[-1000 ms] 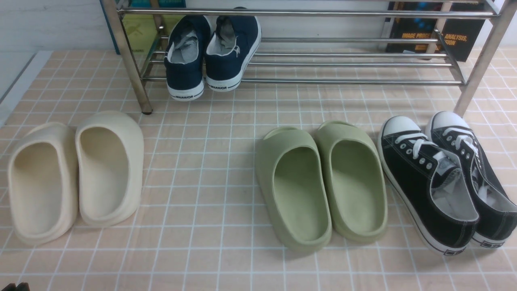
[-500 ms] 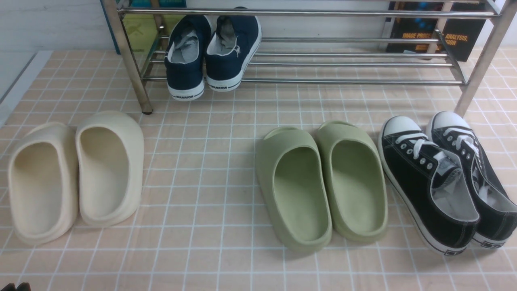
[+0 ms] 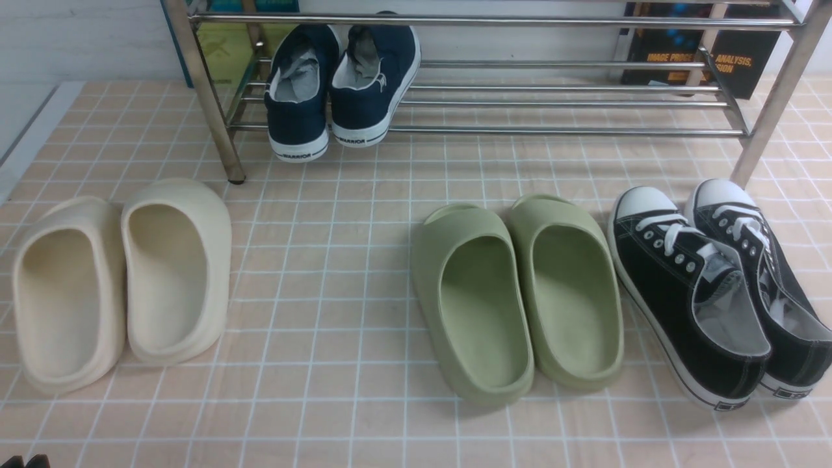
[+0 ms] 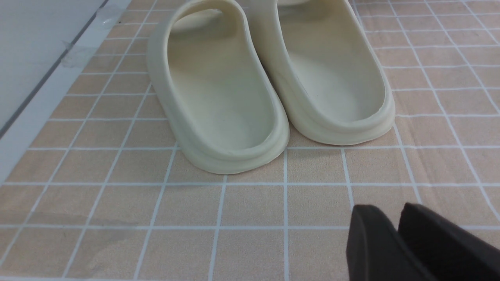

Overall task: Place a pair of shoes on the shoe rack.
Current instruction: Use the right arm to grab the shoe closest to it

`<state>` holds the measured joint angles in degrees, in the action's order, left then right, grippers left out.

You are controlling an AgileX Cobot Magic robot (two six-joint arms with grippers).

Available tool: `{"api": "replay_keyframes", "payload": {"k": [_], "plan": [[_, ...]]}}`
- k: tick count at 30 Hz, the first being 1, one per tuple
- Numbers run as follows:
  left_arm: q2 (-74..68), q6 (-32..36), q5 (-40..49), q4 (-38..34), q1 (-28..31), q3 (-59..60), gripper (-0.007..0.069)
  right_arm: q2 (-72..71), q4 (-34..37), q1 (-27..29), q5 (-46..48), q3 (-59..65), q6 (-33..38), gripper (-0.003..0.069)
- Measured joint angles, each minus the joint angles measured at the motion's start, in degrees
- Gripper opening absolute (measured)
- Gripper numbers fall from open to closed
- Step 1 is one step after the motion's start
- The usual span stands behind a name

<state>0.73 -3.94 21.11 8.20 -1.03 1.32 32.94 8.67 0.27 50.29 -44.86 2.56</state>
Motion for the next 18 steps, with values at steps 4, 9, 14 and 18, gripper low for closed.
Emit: {"api": "replay_keyframes", "payload": {"k": [4, 9, 14, 18], "plan": [[0.0, 0.0, 0.0, 0.1, 0.0, 0.0, 0.0146, 11.3, 0.5, -1.0, 13.0, -9.5, 7.9, -0.0019], [0.0, 0.0, 0.0, 0.1, 0.0, 0.0, 0.0146, 25.2, 1.4, -8.8, 16.9, -14.6, 10.6, -0.0017], [0.0, 0.0, 0.0, 0.1, 0.0, 0.0, 0.0146, 35.6, -1.1, -15.8, 16.2, -16.2, 8.7, 0.0022], [0.0, 0.0, 0.0, 0.1, 0.0, 0.0, 0.0148, 42.9, -5.0, -18.4, 14.7, -17.8, 5.3, 0.0137]]}}
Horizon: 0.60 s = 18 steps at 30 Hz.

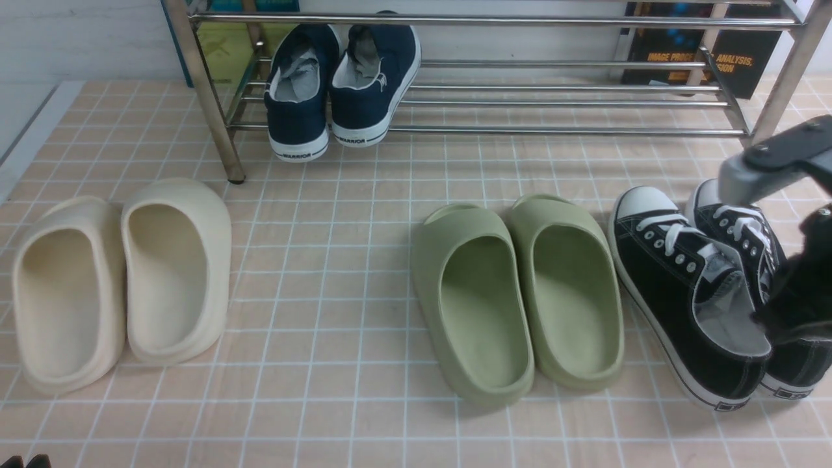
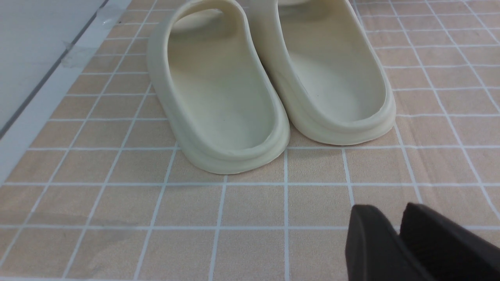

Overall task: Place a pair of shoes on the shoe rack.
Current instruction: Use the right arm to grab the shoe closest to it

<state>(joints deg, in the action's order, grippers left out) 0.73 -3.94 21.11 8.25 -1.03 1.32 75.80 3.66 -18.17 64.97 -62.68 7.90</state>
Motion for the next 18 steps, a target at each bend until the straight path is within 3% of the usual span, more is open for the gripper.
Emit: {"api": "replay_keyframes", "payload": {"k": [2, 5, 10, 14, 18], "plan": [[0.0, 0.0, 0.0, 0.0, 0.0, 0.0, 0.0149, 5.2, -1.5, -0.3, -2.0, -0.7, -1.8, 0.0263], [0.0, 0.0, 0.0, 0.0, 0.0, 0.0, 0.0154, 10.4, -2.6, -0.3, -3.8, -0.7, -2.7, 0.0387], [0.0, 0.0, 0.0, 0.0, 0.0, 0.0, 0.0162, 18.0, -3.7, -0.3, -7.0, -0.7, -3.1, 0.0491], [0.0, 0.0, 0.0, 0.0, 0.0, 0.0, 0.0163, 22.2, -4.3, -0.3, -7.3, -0.7, -3.1, 0.0454], [0.0, 0.0, 0.0, 0.0, 0.0, 0.0, 0.0167, 23.6, -4.3, -0.3, -7.0, -1.0, -3.3, 0.0246]]}}
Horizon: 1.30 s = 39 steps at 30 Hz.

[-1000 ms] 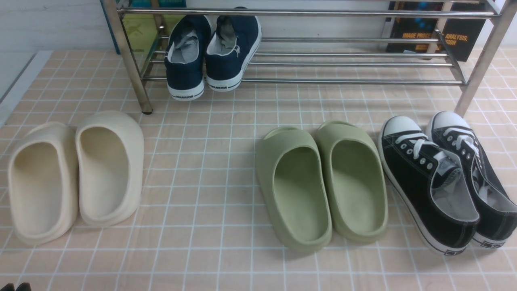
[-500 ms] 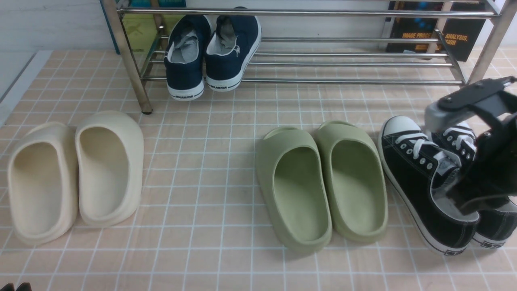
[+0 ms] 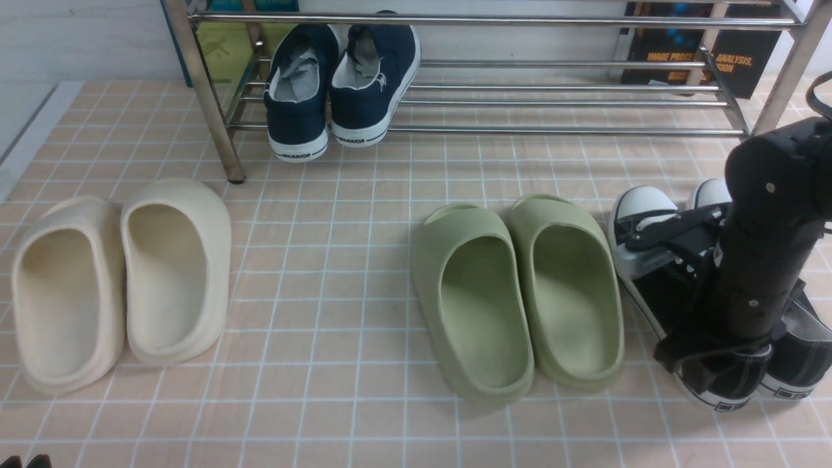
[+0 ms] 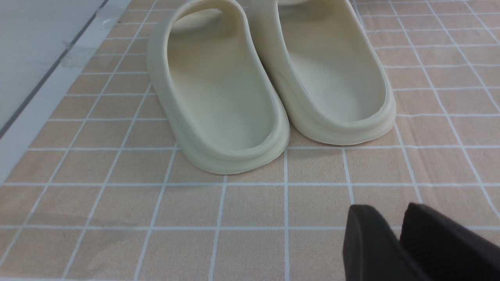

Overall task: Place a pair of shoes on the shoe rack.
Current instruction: Use the right arm to grab the shoe closest to it, then use the right arm to put a shoe into the shoe rack

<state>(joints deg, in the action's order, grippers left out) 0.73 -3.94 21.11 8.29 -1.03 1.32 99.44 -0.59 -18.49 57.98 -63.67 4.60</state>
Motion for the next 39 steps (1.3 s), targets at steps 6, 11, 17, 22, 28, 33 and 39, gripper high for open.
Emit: {"api": "replay_keyframes", "payload": {"k": [6, 11, 17, 22, 28, 33, 39], "plan": [[0.0, 0.0, 0.0, 0.0, 0.0, 0.0, 0.0167, -2.3, 0.6, 0.0, 5.2, -4.1, -0.1, 0.0005], [0.0, 0.0, 0.0, 0.0, 0.0, 0.0, 0.0167, -5.3, 1.1, 0.0, 11.3, -11.4, 1.1, 0.0005], [0.0, 0.0, 0.0, 0.0, 0.0, 0.0, 0.0167, -4.3, 0.6, 0.0, 12.0, -20.9, 2.0, 0.0005], [0.0, 0.0, 0.0, 0.0, 0.0, 0.0, 0.0167, 2.5, 0.6, 0.0, 12.5, -29.3, 3.5, 0.0005], [0.0, 0.0, 0.0, 0.0, 0.0, 0.0, 0.0167, 11.8, -2.2, 0.0, 14.1, -39.9, 3.9, 0.0005], [0.0, 0.0, 0.0, 0.0, 0.0, 0.0, 0.0169, 18.1, -4.4, 0.0, 14.4, -50.0, 4.4, 0.0005], [0.0, 0.0, 0.0, 0.0, 0.0, 0.0, 0.0176, 24.2, -4.4, 0.0, 14.4, -60.1, 5.4, 0.0005]]}}
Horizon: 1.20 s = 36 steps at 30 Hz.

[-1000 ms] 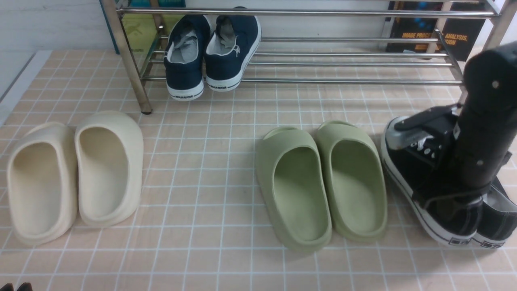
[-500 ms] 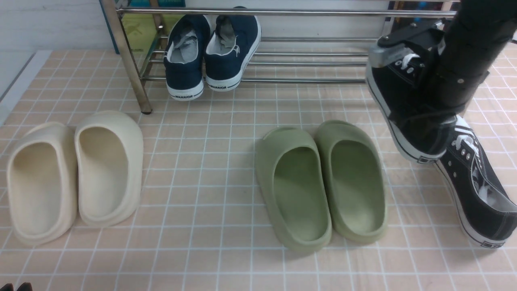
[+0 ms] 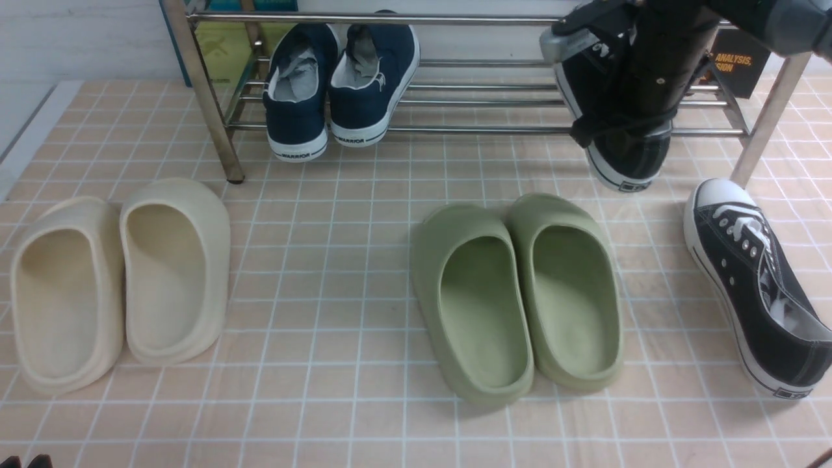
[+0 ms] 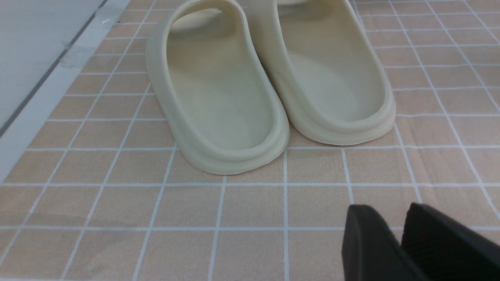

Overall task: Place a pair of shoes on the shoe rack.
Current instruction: Use the right arm to put a shoe into the shoe rack

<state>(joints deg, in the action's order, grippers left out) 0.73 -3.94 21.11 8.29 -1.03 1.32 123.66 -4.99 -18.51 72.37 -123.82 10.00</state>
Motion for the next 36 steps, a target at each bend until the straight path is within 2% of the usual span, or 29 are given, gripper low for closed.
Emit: {"api": "replay_keyframes", "payload": {"k": [6, 11, 17, 23, 28, 32, 36], "plan": [[0.0, 0.0, 0.0, 0.0, 0.0, 0.0, 0.0181, 3.8, 0.2, 0.4, -0.6, -4.4, 0.1, 0.0005], [0.0, 0.0, 0.0, 0.0, 0.0, 0.0, 0.0181, 5.0, 0.2, 1.9, -4.7, -4.6, 0.1, 0.0005], [0.0, 0.0, 0.0, 0.0, 0.0, 0.0, 0.0181, 5.2, 0.3, 3.1, -7.6, -4.7, 0.1, 0.0035], [0.0, 0.0, 0.0, 0.0, 0.0, 0.0, 0.0181, 5.2, 0.4, 3.2, -9.0, -4.8, 0.1, 0.0176], [0.0, 0.0, 0.0, 0.0, 0.0, 0.0, 0.0183, 4.1, 0.2, 3.2, -5.6, -5.3, 0.0, 0.0365], [0.0, 0.0, 0.0, 0.0, 0.0, 0.0, 0.0183, 1.4, 0.2, 3.3, -1.6, -5.8, 0.0, 0.0419], [0.0, 0.0, 0.0, 0.0, 0.0, 0.0, 0.0189, -3.5, 0.5, 3.4, -1.2, -4.0, -1.1, 0.0399]]}}
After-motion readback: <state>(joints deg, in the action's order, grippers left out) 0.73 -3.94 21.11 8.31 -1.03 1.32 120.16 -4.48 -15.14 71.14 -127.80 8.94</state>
